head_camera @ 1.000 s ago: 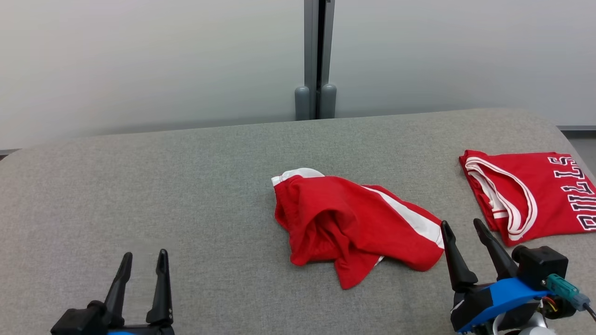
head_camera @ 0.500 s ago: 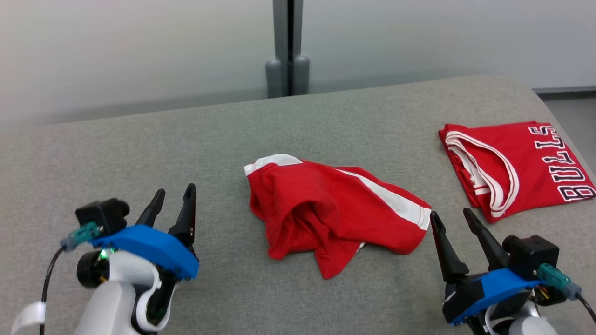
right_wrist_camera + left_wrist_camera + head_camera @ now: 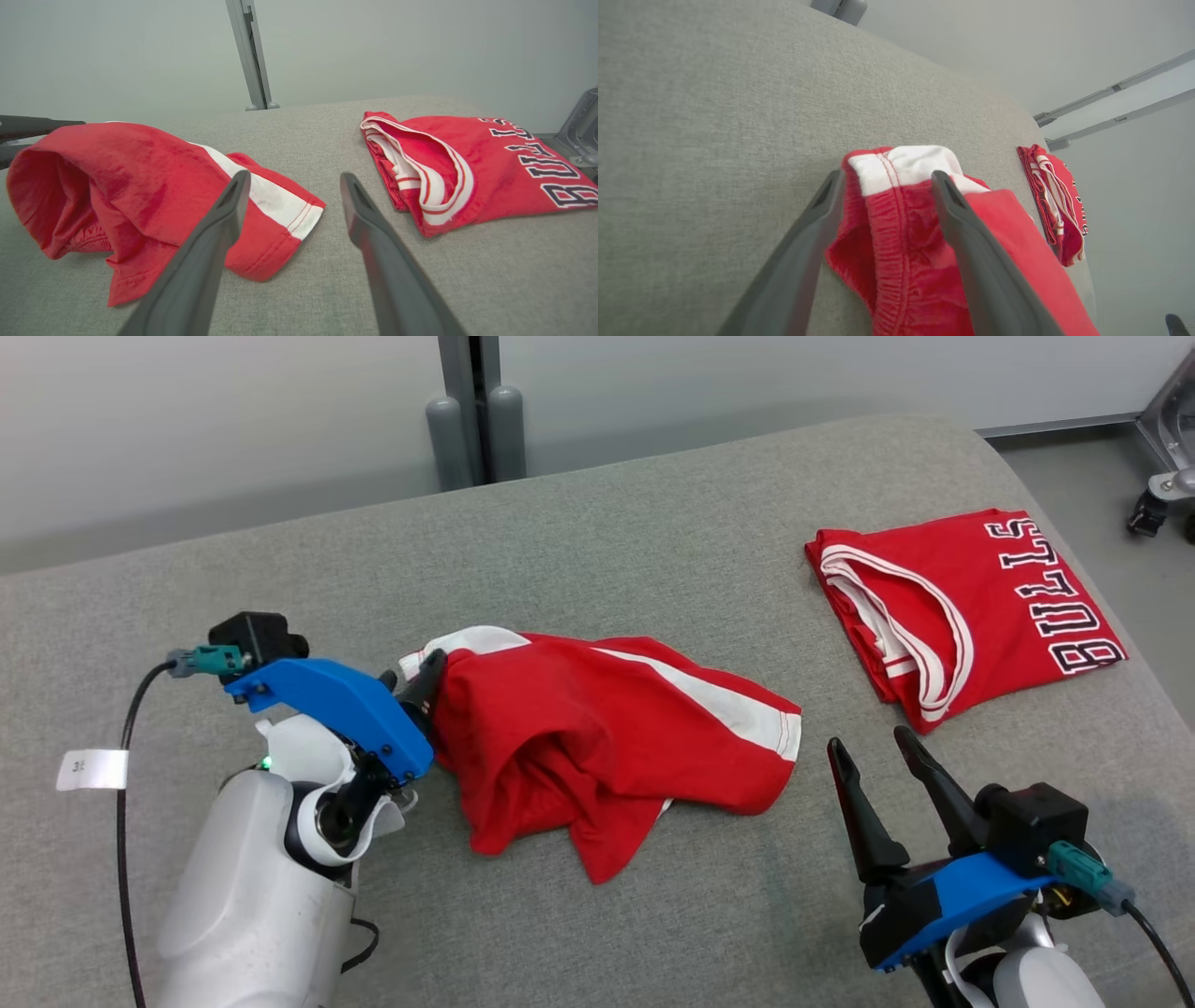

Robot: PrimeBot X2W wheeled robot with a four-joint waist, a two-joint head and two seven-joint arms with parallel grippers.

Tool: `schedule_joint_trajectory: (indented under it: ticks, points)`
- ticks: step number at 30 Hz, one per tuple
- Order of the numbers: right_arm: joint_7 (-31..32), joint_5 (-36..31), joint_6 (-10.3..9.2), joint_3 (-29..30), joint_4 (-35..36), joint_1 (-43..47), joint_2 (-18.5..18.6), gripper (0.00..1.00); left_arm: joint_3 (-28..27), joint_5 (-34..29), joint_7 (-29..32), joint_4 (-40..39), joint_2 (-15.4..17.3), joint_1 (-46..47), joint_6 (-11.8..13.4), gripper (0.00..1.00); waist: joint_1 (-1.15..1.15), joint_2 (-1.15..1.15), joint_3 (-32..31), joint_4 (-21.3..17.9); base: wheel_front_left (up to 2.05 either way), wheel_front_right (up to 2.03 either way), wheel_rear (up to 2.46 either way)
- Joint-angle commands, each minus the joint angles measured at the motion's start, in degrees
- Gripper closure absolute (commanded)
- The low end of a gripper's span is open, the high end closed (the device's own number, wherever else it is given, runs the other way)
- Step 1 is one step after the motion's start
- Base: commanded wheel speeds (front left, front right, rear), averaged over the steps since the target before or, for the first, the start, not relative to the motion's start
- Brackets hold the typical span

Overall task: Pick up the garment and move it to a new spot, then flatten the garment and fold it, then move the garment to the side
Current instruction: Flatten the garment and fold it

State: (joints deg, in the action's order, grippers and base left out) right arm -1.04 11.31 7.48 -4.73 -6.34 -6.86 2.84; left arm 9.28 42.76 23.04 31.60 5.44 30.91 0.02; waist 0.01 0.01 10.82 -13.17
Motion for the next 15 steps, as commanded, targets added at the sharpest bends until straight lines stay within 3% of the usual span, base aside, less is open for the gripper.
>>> schedule_joint_trajectory:
  ticks: [1,6,15]
  points:
    - [-0.32,-0.27,0.02,-0.20,-0.22,-0.52,0.11,0.00,-0.24,1.06,1.43,0.96,-0.13,1.28,-0.37,0.00,-0.01,-0.01,-0.08,-0.40,0.00,0.00,0.00]
    - [-0.52,-0.09,0.02,-0.89,-0.72,-0.81,0.11,0.00,-0.58,1.92,2.34,2.81,0.08,1.28,0.56,0.00,-0.01,-0.01,-0.37,-1.18,0.00,0.00,0.00]
    - [-0.50,0.08,0.02,-1.58,-0.19,-1.22,0.54,0.00,-3.37,6.64,2.03,6.51,-0.62,2.52,-1.09,0.00,-0.01,-0.01,0.48,-2.84,0.00,0.00,0.00]
